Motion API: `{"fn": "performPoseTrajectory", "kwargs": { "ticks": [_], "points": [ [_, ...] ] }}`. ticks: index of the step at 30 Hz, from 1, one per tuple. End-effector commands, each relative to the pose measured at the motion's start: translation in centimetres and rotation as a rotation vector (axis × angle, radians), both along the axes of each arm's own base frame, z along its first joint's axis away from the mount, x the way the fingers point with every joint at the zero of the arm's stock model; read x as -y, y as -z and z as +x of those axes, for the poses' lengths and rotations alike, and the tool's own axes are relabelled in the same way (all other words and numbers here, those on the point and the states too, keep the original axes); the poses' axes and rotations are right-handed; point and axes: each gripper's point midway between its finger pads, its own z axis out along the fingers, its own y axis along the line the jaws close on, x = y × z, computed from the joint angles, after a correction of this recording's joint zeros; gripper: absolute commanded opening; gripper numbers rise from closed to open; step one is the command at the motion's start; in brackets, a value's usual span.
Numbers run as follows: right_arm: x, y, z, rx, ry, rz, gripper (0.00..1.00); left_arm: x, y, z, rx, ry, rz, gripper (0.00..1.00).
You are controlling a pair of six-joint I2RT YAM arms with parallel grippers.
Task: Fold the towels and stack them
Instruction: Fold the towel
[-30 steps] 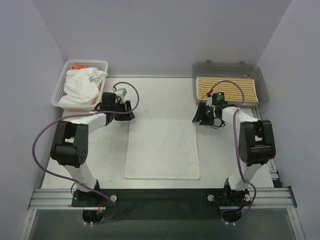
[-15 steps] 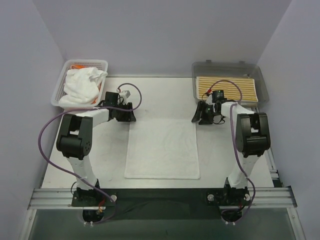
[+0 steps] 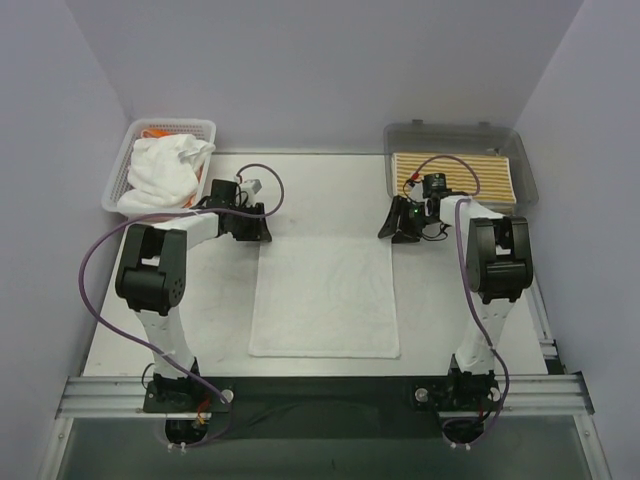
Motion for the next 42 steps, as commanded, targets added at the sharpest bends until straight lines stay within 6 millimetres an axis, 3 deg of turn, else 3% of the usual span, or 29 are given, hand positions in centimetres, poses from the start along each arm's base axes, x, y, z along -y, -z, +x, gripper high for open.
{"fn": "performPoseTrajectory", "kwargs": {
  "ticks": [1,7,13,19,20,21,23,29,36,42],
  "points": [
    [0.0,1.5,-1.6,-0.101,-0.02,0.019,0.46,-0.6,2.4,-1.9,-0.111,0.019,0.027,0.47],
    [0.2,2.1,-1.5,-0.133,0.003,0.025,0.41,-0.4,2.6,-2.2,-0.128,0.042,0.018,0.32],
    [0.5,2.6,-1.7,-0.165,0.017,0.043,0.32,-0.3,2.9,-2.2,-0.147,0.044,0.004,0.29],
    [0.7,2.7,-1.7,-0.176,0.027,0.051,0.12,-0.4,3.1,-2.2,-0.158,0.044,-0.013,0.12],
    [0.6,2.6,-1.6,-0.174,0.023,0.056,0.05,-0.4,3.0,-2.1,-0.156,0.043,-0.015,0.11],
    [0.6,2.3,-1.5,-0.164,0.018,0.055,0.01,-0.6,3.0,-2.0,-0.153,0.039,-0.016,0.02],
    [0.8,2.0,-1.3,-0.145,0.014,0.043,0.0,-0.8,2.5,-1.8,-0.14,0.037,-0.017,0.0],
    [1.7,-1.4,1.2,0.013,0.021,-0.014,0.0,-1.5,-0.7,0.2,-0.033,-0.016,-0.059,0.0],
    [1.0,-6.5,4.9,0.237,0.045,0.002,0.0,-3.3,-4.3,3.5,0.114,-0.121,-0.076,0.0],
    [-0.6,-9.4,6.1,0.34,0.021,0.028,0.0,-4.1,-6.8,4.5,0.202,-0.151,-0.089,0.0]
  ]
}}
